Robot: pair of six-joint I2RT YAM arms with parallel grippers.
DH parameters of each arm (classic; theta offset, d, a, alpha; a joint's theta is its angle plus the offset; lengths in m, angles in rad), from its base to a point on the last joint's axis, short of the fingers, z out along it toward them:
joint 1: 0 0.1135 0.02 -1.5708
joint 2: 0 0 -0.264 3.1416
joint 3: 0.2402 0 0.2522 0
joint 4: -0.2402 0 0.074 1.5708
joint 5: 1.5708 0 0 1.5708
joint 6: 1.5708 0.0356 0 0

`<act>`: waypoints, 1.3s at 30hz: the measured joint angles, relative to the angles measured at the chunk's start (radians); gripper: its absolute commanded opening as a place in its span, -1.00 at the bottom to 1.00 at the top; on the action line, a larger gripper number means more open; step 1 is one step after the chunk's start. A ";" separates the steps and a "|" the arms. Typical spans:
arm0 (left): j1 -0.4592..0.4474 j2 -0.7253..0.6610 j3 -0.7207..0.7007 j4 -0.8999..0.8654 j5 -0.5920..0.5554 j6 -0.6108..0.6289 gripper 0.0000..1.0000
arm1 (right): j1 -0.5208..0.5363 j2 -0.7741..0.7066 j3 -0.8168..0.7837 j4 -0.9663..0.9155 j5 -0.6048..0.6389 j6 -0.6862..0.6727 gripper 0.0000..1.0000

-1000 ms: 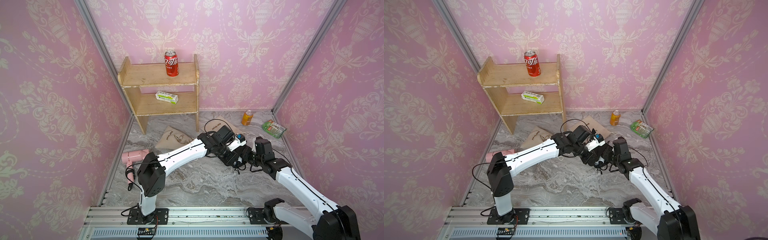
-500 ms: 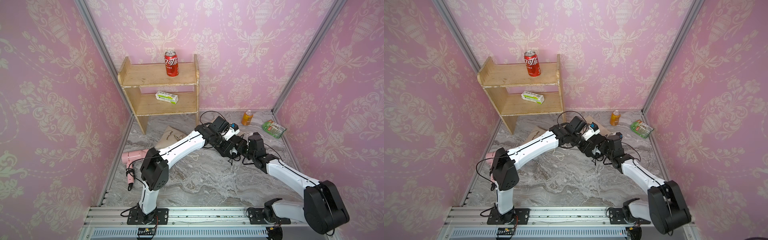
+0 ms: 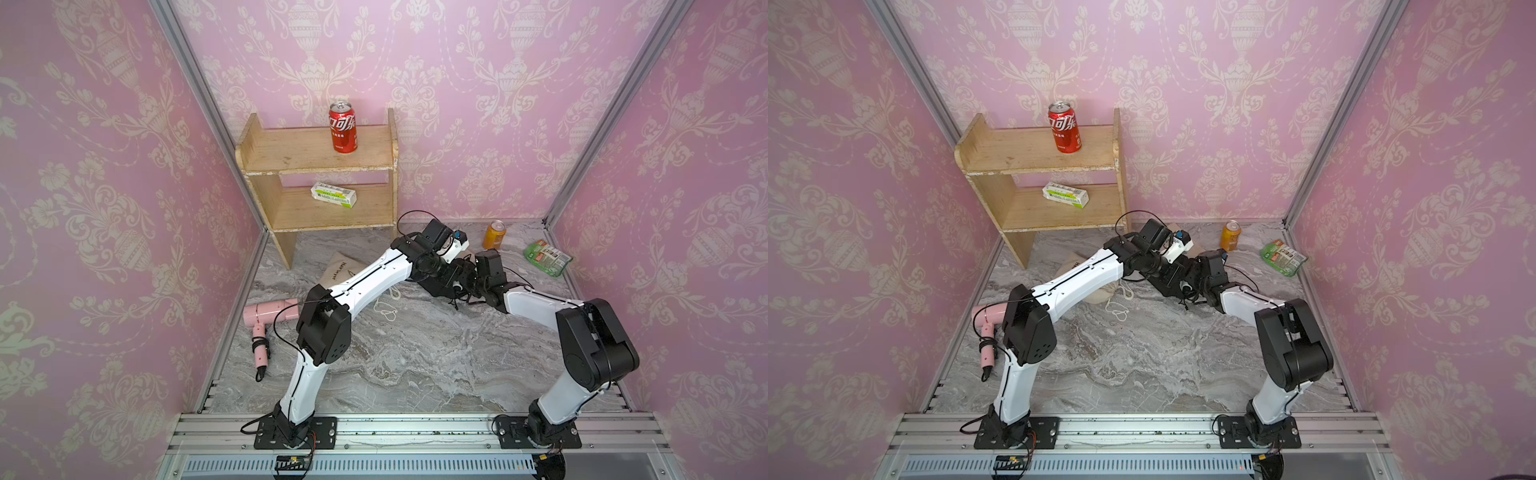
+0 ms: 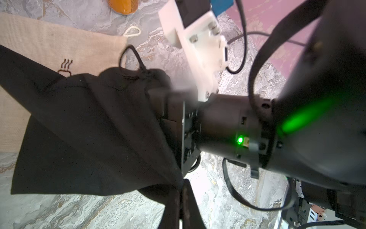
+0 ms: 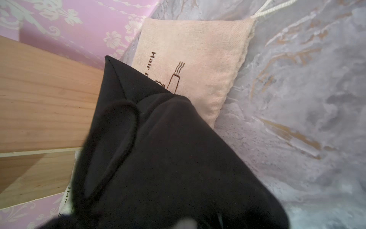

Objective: Pack away hair dryers
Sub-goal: Place the hair dryer in the drawstring bag, then place the drawstring bag at the center of the board.

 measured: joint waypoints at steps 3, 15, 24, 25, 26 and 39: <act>0.005 0.000 0.010 0.008 -0.001 -0.027 -1.00 | 0.000 -0.016 -0.019 -0.023 -0.013 -0.016 0.50; 0.013 -0.002 -0.035 0.045 -0.035 -0.070 -1.00 | 0.004 -0.308 -0.209 -0.110 -0.032 -0.072 0.53; 0.020 -0.018 -0.092 0.065 -0.041 -0.080 -1.00 | 0.004 -0.562 -0.274 -0.170 -0.010 -0.190 0.42; 0.023 -0.022 -0.096 0.066 -0.041 -0.080 -1.00 | 0.004 -0.573 -0.282 -0.169 -0.010 -0.211 0.41; 0.024 -0.027 -0.097 0.066 -0.041 -0.080 -1.00 | 0.004 -0.583 -0.290 -0.168 -0.011 -0.237 0.38; 0.032 -0.068 -0.113 0.074 -0.041 -0.091 -1.00 | 0.004 -0.432 -0.278 -0.084 -0.068 -0.487 0.19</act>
